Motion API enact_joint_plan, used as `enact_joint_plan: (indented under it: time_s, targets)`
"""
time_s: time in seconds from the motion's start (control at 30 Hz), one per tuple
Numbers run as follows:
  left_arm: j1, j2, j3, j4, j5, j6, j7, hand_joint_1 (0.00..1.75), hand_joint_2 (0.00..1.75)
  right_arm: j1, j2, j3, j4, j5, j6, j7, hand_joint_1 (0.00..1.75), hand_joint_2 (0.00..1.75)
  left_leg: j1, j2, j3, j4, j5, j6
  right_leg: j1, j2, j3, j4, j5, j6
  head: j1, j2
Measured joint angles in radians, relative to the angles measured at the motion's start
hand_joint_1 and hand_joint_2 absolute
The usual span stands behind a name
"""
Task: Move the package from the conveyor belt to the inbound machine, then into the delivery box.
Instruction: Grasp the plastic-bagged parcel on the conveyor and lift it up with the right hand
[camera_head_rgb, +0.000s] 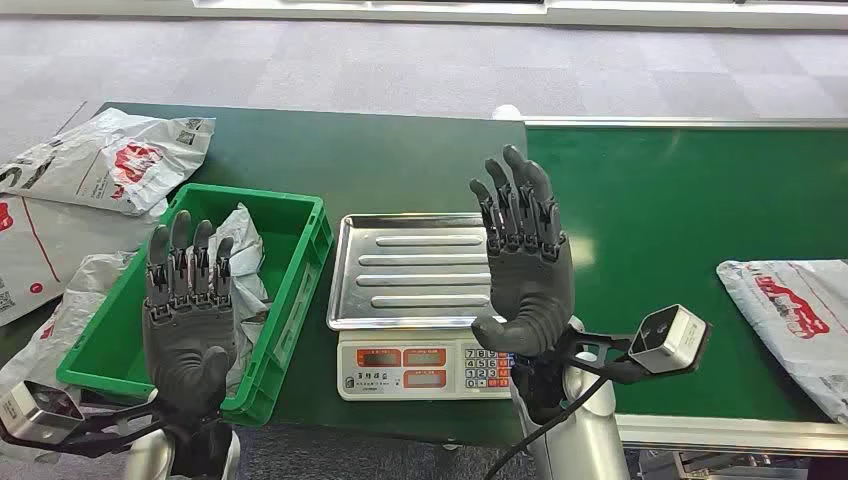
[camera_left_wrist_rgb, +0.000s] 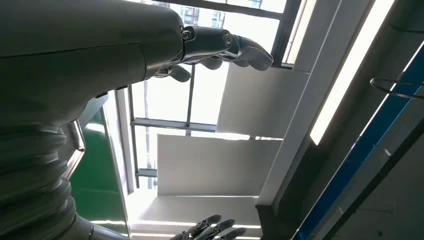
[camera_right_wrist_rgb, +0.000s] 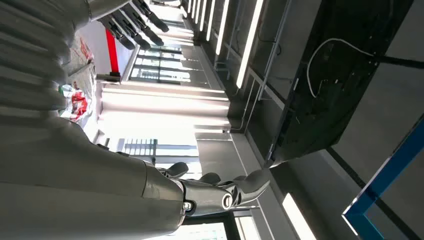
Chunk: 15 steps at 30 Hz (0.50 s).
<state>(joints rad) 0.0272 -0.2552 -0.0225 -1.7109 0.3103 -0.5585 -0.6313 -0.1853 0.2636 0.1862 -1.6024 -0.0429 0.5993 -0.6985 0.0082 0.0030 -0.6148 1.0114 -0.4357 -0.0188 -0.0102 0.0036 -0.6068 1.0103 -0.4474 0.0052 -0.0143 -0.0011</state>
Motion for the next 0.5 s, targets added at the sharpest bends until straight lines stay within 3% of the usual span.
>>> enact_joint_plan:
  time_s: [0.23, 0.33, 0.4, 0.43, 0.5]
  targets:
    - [0.001, 0.000, 0.000, 0.009, -0.004, -0.001, -0.003, 0.00, 1.75, 0.001, 0.000, 0.000, 0.000, 0.008, -0.015, 0.000, 0.00, 1.75, 0.000, 0.000, 0.000, 0.000, 0.000, 0.000, 0.000, 0.000, 0.000, 0.000, 0.000, 0.000, 0.000, 0.000]
    - [0.005, 0.000, -0.001, 0.010, -0.013, -0.001, -0.018, 0.00, 1.75, 0.002, -0.001, 0.000, 0.000, 0.060, -0.074, 0.000, 0.00, 1.75, 0.000, 0.000, 0.000, 0.000, 0.000, 0.000, 0.000, 0.000, 0.000, 0.000, 0.000, 0.000, 0.000, 0.000]
    - [0.008, 0.000, -0.002, 0.009, -0.019, 0.001, -0.025, 0.00, 1.75, 0.002, -0.004, 0.000, 0.002, 0.200, -0.221, 0.022, 0.00, 1.75, 0.000, 0.000, 0.000, 0.000, 0.000, 0.000, 0.000, 0.000, 0.000, 0.000, 0.000, 0.000, 0.000, 0.000]
    - [0.010, 0.000, -0.002, 0.009, -0.023, 0.005, -0.029, 0.00, 1.75, 0.000, -0.006, 0.000, 0.007, 0.329, -0.351, 0.066, 0.00, 1.75, 0.000, 0.000, 0.000, 0.000, 0.000, 0.000, 0.000, 0.000, 0.000, 0.000, 0.000, 0.000, 0.000, 0.000]
    - [0.018, 0.000, -0.002, 0.004, -0.030, 0.015, -0.034, 0.00, 1.75, -0.015, -0.018, -0.001, 0.032, 0.715, -0.691, 0.268, 0.00, 1.75, 0.000, 0.000, 0.000, 0.000, 0.000, 0.000, 0.000, 0.000, 0.000, 0.000, 0.000, 0.000, 0.000, 0.000]
